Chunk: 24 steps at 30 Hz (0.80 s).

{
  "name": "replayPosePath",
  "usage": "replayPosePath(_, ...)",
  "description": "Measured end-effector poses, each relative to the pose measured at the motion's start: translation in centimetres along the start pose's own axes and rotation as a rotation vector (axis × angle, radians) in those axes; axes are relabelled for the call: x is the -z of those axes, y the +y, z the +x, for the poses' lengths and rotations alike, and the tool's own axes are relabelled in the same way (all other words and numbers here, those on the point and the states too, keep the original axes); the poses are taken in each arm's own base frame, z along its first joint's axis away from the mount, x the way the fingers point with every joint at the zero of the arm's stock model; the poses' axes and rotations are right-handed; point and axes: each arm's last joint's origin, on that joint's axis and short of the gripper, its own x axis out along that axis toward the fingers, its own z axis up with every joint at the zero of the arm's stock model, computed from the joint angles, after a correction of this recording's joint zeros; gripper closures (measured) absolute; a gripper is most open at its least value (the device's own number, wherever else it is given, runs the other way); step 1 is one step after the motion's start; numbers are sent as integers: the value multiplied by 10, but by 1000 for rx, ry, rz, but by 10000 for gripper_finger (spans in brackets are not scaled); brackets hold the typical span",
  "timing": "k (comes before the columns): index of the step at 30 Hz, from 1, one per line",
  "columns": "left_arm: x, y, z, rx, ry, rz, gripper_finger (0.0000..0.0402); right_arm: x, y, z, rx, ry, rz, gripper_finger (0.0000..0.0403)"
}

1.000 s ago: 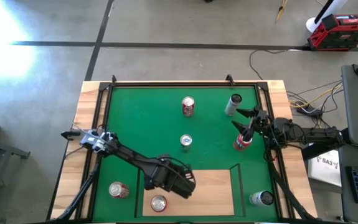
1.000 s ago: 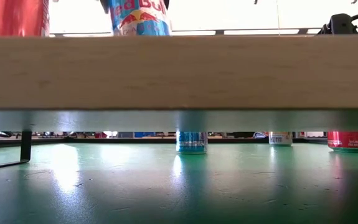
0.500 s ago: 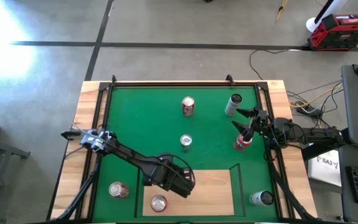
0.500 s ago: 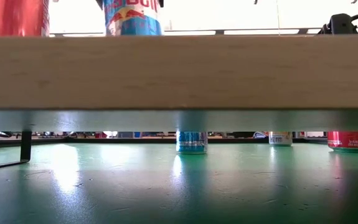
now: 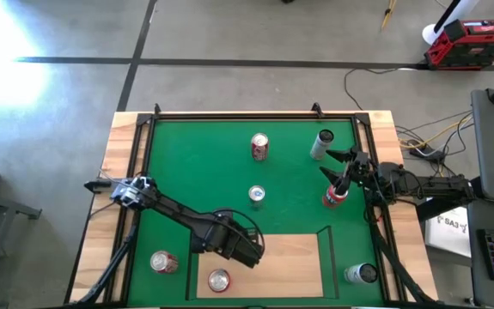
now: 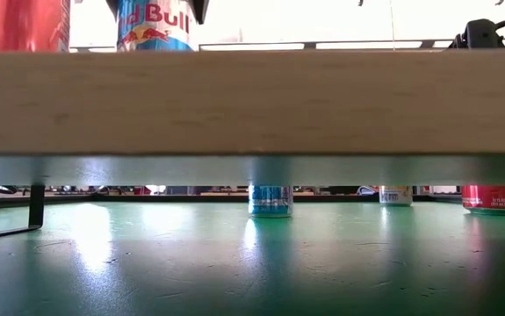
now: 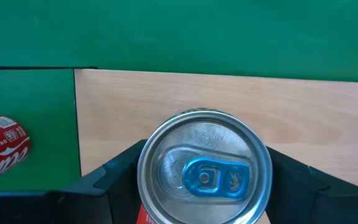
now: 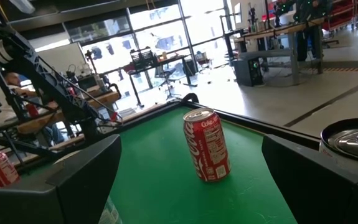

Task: Place canned beverage on shelf
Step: Put the left blue soda can on the shelf

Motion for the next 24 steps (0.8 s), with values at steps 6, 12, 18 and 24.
replayPosePath(6,0,0,0,-1,3,-12,154,0,0,0,0,-1,0,22)
replayPosePath(12,1,0,0,-1,6,-27,124,0,0,0,0,-1,1,22)
replayPosePath(18,1,0,0,-3,5,-50,92,0,0,0,0,-1,1,22)
replayPosePath(24,1,0,-2,7,6,-62,66,0,0,0,0,-1,1,22)
